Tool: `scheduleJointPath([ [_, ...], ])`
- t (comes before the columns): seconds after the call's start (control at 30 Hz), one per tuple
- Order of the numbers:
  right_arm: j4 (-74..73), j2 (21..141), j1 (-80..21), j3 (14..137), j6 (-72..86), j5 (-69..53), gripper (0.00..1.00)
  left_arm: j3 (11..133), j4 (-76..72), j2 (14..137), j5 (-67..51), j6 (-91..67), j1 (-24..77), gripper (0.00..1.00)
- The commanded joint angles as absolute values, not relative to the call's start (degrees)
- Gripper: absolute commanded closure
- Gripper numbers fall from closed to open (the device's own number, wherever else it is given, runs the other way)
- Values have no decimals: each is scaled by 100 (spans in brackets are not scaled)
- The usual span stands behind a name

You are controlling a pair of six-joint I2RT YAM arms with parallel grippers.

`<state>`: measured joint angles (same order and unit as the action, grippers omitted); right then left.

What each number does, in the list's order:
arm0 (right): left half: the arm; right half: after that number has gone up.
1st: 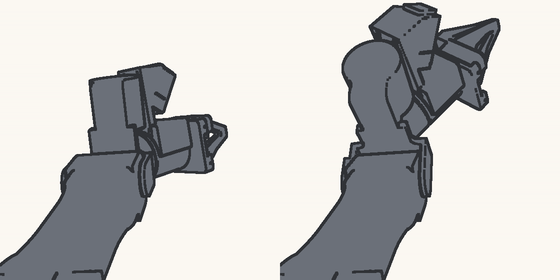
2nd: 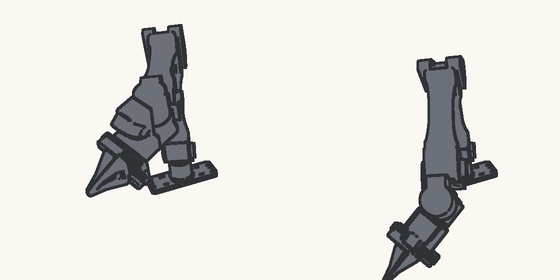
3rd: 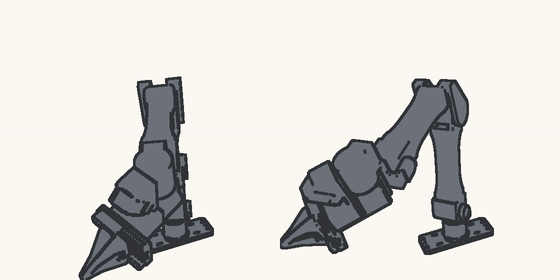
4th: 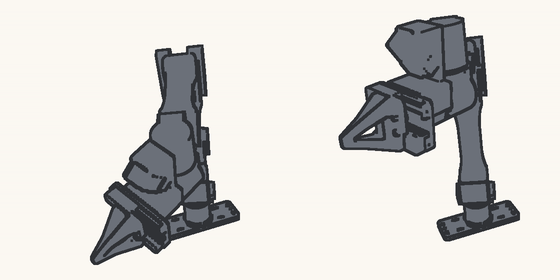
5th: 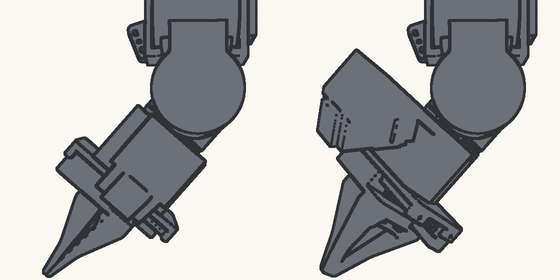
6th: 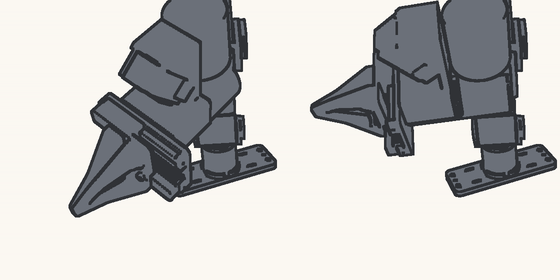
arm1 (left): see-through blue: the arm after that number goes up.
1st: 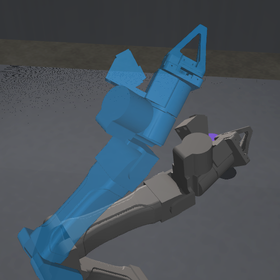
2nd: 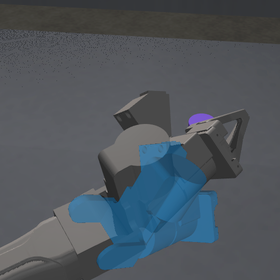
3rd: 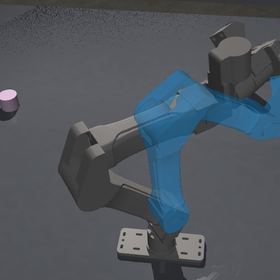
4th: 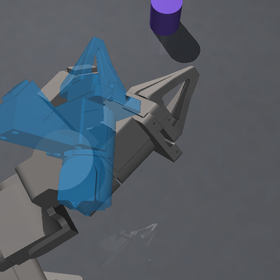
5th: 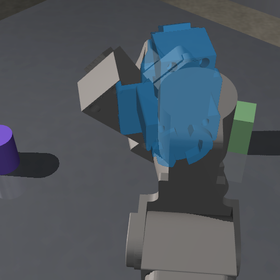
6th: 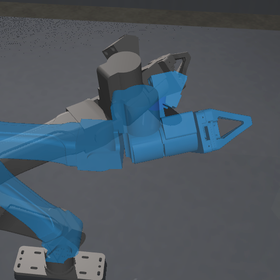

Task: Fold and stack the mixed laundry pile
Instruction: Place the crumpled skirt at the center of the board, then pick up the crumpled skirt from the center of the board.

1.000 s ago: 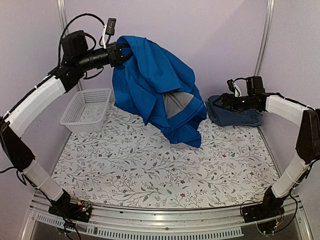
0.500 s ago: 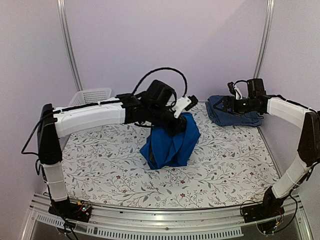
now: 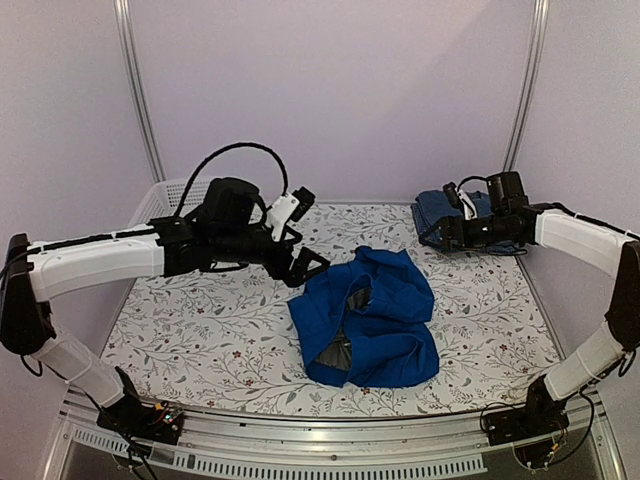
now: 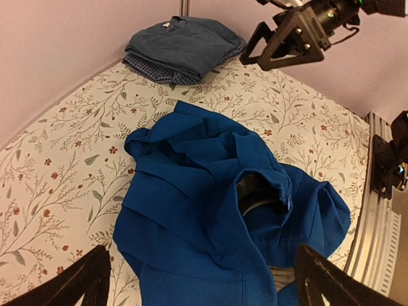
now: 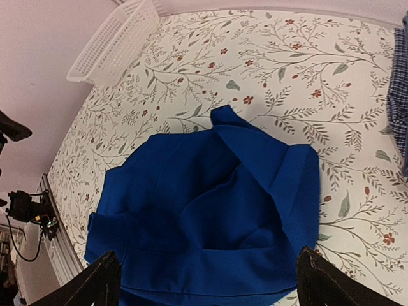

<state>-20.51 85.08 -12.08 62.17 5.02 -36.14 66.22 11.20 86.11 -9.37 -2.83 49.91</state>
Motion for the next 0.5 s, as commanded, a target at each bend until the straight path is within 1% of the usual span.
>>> scheduleJointPath([
  [0.0, -2423, 8273, -2094, 6087, 184, -3366, 7, 5701, 487, 8523, -1140, -972, 4803, 0],
  [0.1, -2564, 8212, -2820, 5944, 182, -2982, 10, 5260, 239, 8499, -1047, -1335, 4800, 1],
  [0.23, -2516, 8136, -3956, 5710, 286, -2503, 13, 4934, -306, 8601, -1288, -1778, 4810, 3],
  [0.3, -2545, 8198, -4436, 5704, 313, -1986, 13, 4894, -437, 8714, -1378, -1871, 4819, 3],
  [0.37, -2606, 8340, -4649, 5743, 353, -1655, 13, 4923, -497, 8845, -1392, -1948, 4832, 3],
  [0.47, -2602, 8510, -4658, 5854, 445, -1399, 14, 5003, -613, 9025, -1341, -1998, 4944, 3],
])
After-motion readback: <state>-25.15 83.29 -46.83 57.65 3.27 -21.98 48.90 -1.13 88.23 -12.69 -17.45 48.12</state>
